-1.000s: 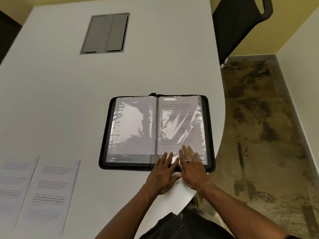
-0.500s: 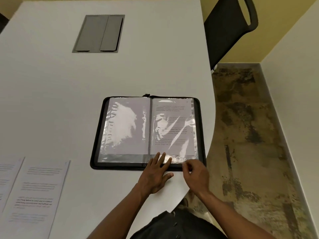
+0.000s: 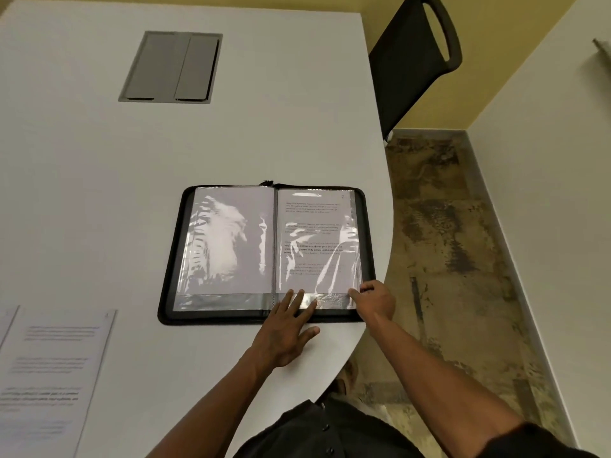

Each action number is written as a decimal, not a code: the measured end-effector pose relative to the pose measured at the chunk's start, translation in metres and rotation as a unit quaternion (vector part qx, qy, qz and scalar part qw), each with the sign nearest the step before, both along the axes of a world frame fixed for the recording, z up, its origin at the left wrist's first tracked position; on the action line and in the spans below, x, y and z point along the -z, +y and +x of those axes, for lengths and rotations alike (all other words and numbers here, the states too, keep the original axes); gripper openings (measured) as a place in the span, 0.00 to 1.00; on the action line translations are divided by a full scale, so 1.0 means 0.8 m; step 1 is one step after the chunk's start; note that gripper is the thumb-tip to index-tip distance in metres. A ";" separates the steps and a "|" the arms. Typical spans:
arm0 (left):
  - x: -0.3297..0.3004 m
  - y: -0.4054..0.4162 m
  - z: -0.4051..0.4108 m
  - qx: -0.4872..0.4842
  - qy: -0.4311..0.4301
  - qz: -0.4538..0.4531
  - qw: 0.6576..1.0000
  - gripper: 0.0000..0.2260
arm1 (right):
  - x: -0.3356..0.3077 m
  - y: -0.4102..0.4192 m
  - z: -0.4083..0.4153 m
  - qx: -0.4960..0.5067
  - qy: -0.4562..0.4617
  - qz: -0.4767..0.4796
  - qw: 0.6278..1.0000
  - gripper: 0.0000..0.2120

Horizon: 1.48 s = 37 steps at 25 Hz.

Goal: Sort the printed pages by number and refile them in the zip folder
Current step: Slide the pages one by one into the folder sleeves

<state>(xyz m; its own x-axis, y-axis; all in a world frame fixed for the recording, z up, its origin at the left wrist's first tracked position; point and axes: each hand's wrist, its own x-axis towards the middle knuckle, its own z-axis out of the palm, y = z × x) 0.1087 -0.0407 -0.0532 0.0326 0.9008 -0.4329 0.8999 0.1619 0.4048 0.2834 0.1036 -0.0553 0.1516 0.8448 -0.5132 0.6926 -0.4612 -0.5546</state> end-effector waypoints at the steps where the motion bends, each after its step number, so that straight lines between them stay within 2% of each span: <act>1: -0.001 -0.003 -0.001 -0.006 -0.008 0.003 1.000 0.34 | -0.001 -0.001 -0.003 0.011 0.000 0.003 1.000 0.06; 6: 0.000 -0.011 -0.005 -0.042 -0.028 0.030 0.998 0.30 | -0.025 -0.014 -0.015 0.001 -0.014 0.060 0.998 0.04; 8: 0.000 -0.012 -0.002 -0.070 -0.038 0.060 0.995 0.30 | -0.039 -0.022 -0.027 0.012 0.028 0.081 0.996 0.03; 11: -0.010 -0.005 0.009 -0.129 -0.078 0.167 0.974 0.33 | -0.064 -0.037 -0.055 0.001 0.122 0.105 0.987 0.05; 13: -0.023 0.005 0.015 -0.195 -0.132 0.215 0.948 0.34 | -0.085 -0.051 -0.079 -0.050 0.182 0.128 0.974 0.05; 16: -0.048 0.009 0.010 -0.349 -0.206 0.265 0.875 0.27 | -0.105 -0.072 -0.115 -0.129 0.243 0.144 0.950 0.10; 18: -0.058 0.005 -0.006 -0.427 -0.196 0.290 0.834 0.21 | -0.111 -0.080 -0.133 -0.176 0.263 0.137 0.939 0.09; 20: -0.063 -0.003 -0.026 -0.473 -0.179 0.290 0.812 0.17 | -0.111 -0.085 -0.144 -0.220 0.279 0.110 0.928 0.02; 21: -0.064 -0.009 -0.037 -0.492 -0.174 0.285 0.804 0.16 | -0.108 -0.089 -0.149 -0.246 0.275 0.096 0.925 0.04; 23: -0.060 -0.021 -0.059 -0.521 -0.171 0.275 0.790 0.15 | -0.093 -0.094 -0.154 -0.305 0.218 0.094 0.922 0.10; 25: -0.051 -0.034 -0.078 -0.548 -0.178 0.260 0.775 0.15 | -0.066 -0.096 -0.158 -0.395 0.114 0.102 0.906 0.17; 29: -0.030 -0.062 -0.113 -0.589 -0.188 0.229 0.752 0.15 | -0.034 -0.103 -0.169 -0.552 -0.039 -0.005 0.833 0.30; 32: -0.027 -0.077 -0.132 -0.605 -0.177 0.227 0.742 0.15 | -0.025 -0.110 -0.182 -0.623 -0.092 -0.023 0.777 0.32; 34: -0.025 -0.083 -0.145 -0.605 -0.174 0.225 0.743 0.13 | -0.020 -0.113 -0.193 -0.636 -0.116 -0.021 0.763 0.31; 37: -0.018 -0.092 -0.159 -0.619 -0.169 0.195 0.742 0.16 | -0.012 -0.118 -0.202 -0.649 -0.146 -0.011 0.747 0.30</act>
